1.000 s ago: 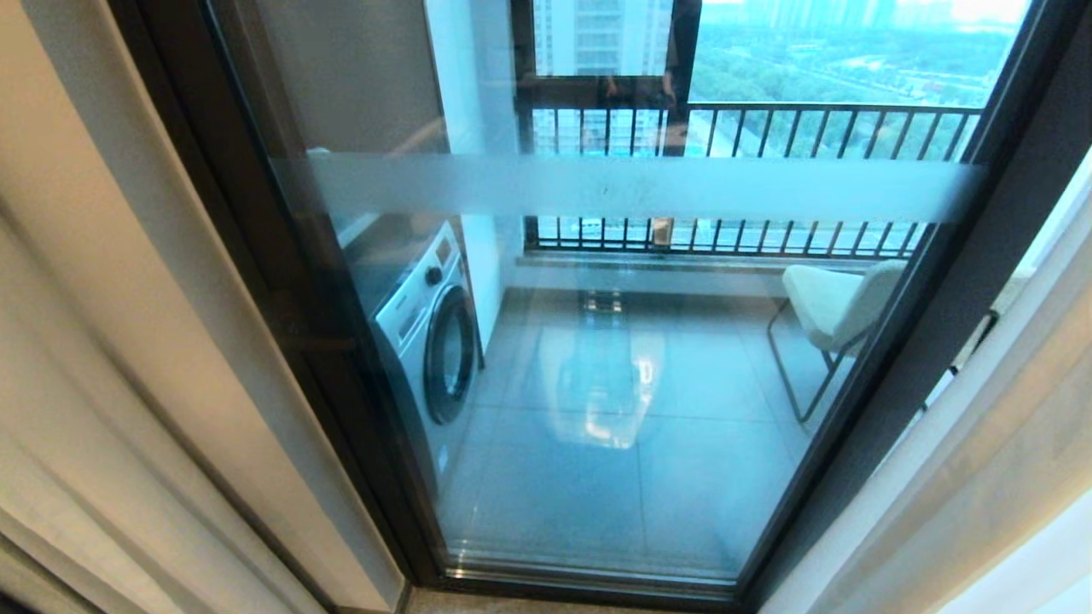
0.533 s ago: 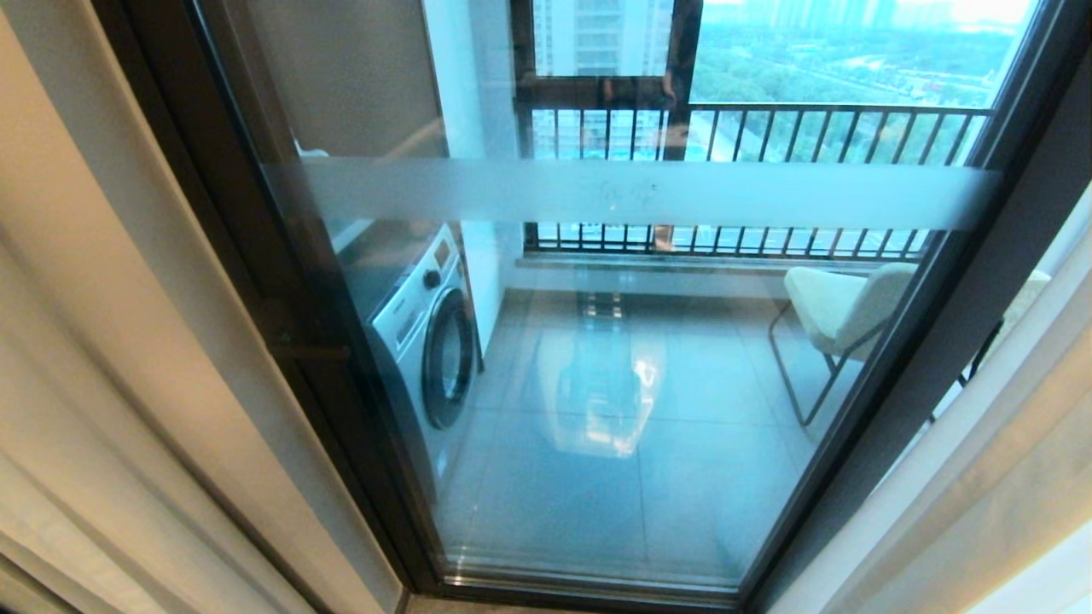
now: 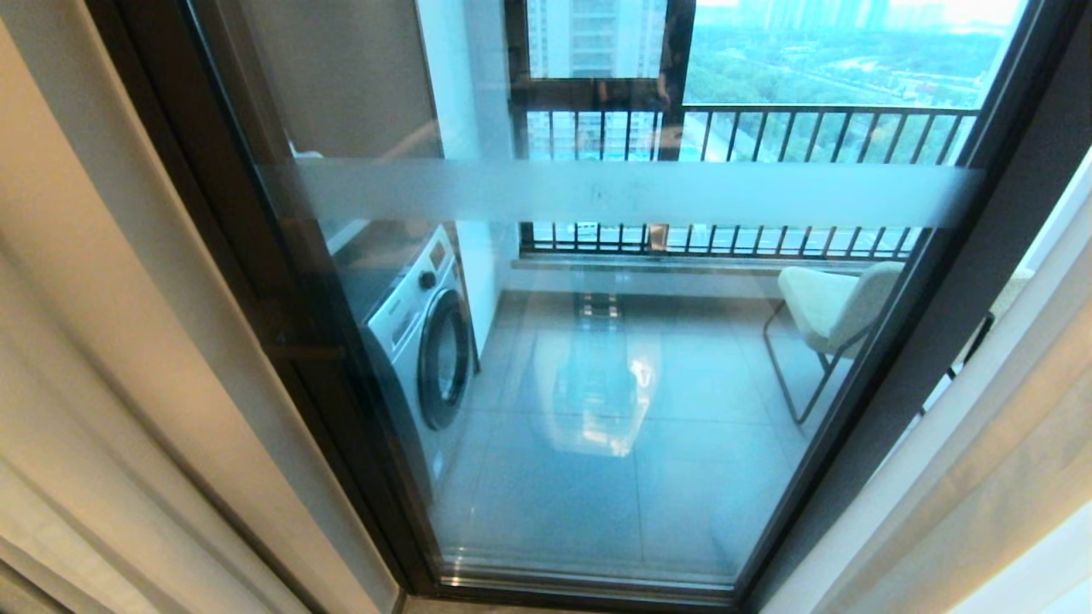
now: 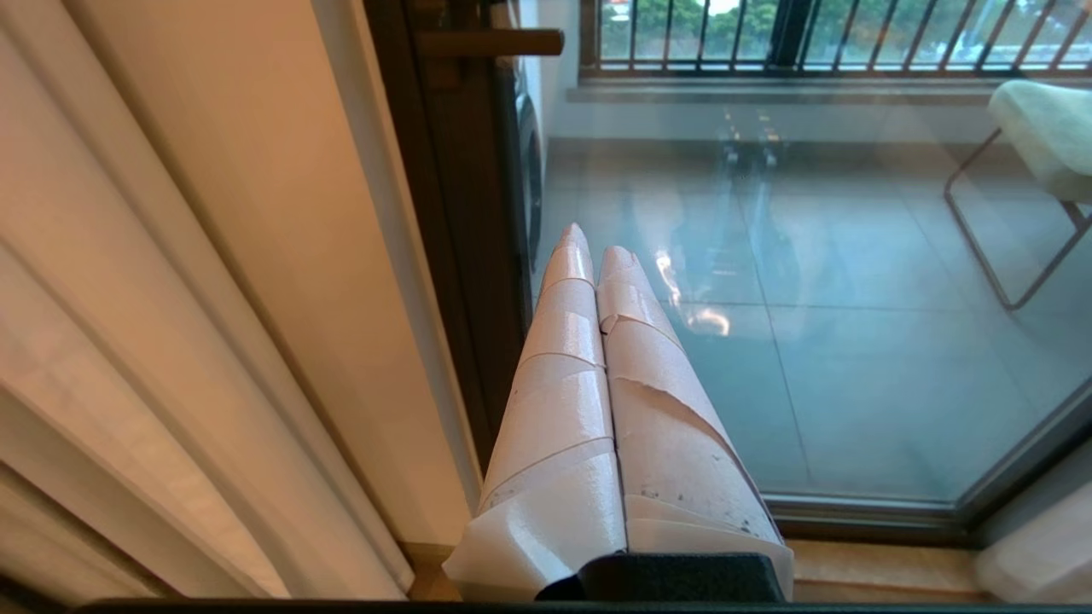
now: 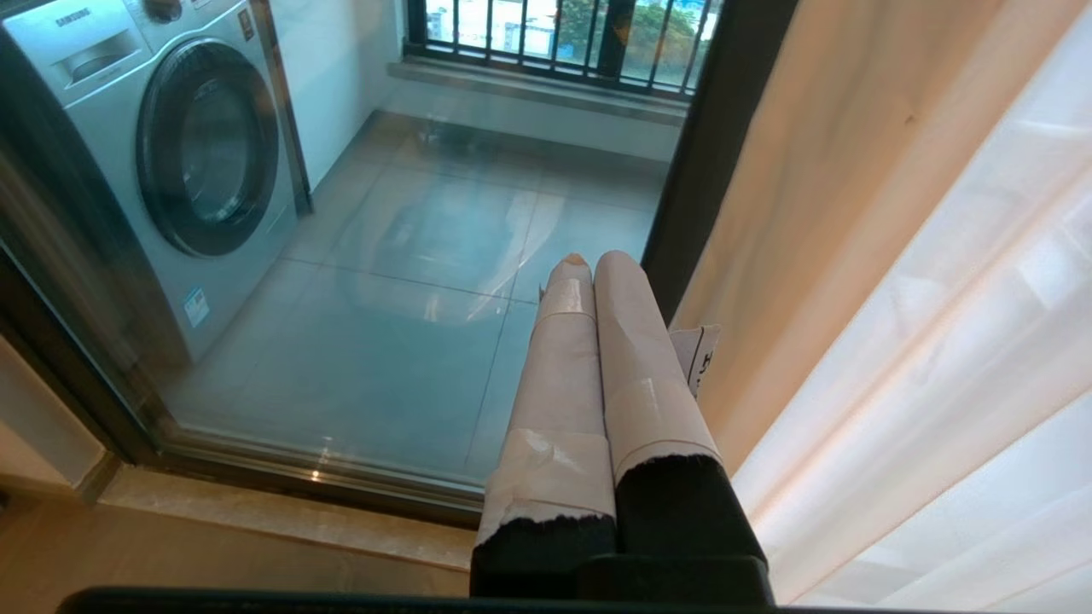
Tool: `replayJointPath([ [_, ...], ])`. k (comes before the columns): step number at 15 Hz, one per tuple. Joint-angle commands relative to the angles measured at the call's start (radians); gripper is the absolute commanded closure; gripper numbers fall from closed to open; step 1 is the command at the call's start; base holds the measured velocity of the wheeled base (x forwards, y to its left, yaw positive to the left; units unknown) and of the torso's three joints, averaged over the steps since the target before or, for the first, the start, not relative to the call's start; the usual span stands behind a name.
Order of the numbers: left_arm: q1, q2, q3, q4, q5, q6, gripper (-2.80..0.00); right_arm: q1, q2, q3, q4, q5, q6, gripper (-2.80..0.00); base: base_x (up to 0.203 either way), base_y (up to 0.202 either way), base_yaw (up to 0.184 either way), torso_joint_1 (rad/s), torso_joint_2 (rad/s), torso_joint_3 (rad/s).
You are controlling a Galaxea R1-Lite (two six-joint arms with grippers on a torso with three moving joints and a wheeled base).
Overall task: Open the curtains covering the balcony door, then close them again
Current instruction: Close the inner curtains on both sides
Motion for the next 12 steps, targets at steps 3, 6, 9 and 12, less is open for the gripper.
replayJointPath([
  [3, 0.0, 0.0, 0.0, 0.0, 0.0, 0.0, 0.0, 0.0, 0.0, 0.0, 0.001, 0.001, -0.001, 0.0, 0.001, 0.101, 0.001, 0.004, 0.0, -0.002],
  [6, 0.0, 0.0, 0.0, 0.0, 0.0, 0.0, 0.0, 0.0, 0.0, 0.0, 0.001, 0.001, -0.001, 0.0, 0.0, 0.186, 0.002, 0.002, 0.0, 0.003],
  [9, 0.0, 0.0, 0.0, 0.0, 0.0, 0.0, 0.0, 0.0, 0.0, 0.0, 0.001, 0.001, -0.001, 0.0, 0.0, 0.183, 0.001, 0.005, 0.01, 0.003],
  [12, 0.0, 0.0, 0.0, 0.001, 0.0, 0.001, 0.0, 0.0, 0.0, 0.0, 0.001, 0.001, -0.001, 0.0, 0.0, 0.183, 0.001, 0.002, 0.0, 0.002],
])
